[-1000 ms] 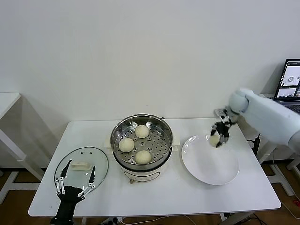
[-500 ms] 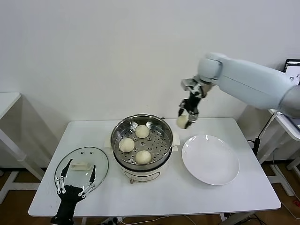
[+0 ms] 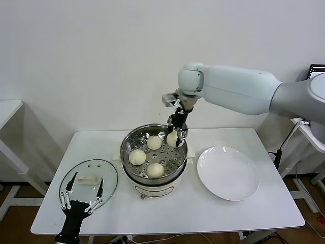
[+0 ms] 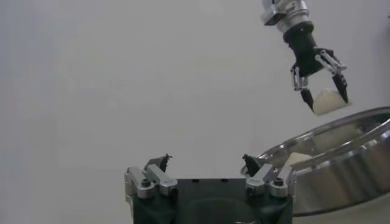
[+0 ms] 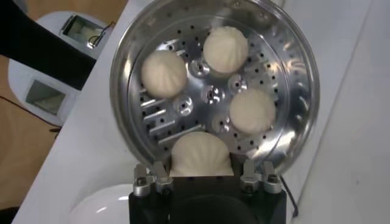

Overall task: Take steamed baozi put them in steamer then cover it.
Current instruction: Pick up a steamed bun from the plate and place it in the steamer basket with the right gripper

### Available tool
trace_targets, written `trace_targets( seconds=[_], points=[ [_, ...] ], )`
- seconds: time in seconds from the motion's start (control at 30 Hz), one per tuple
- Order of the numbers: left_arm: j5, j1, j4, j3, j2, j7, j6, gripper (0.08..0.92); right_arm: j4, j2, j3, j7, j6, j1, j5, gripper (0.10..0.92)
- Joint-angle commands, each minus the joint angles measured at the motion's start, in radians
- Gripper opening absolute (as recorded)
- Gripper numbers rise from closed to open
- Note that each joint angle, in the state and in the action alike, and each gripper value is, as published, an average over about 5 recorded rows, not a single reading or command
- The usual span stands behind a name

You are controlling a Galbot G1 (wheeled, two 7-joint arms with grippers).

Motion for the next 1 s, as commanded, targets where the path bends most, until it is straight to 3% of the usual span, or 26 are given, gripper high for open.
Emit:
trace_targets(
  seconds=[0.03,0.67,1.0],
  points=[
    [0.0,0.002,0.002,-0.003,-0.002,0.0,-0.002,0.823,0.0,0.056,-0.029,0.046,-0.021,-0.059,-0.022,0.662],
    [-0.001,0.003,0.003,-0.007,-0.004,-0.002,-0.006,0.823,-0.04,0.058,-0.018,0.055,-0.016,-0.122,-0.099,0.675],
    [-0.001,0.003,0.001,-0.01,-0.004,-0.002,-0.005,0.823,-0.039,0.051,-0.011,0.057,-0.011,-0.127,-0.113,0.723]
  ],
)
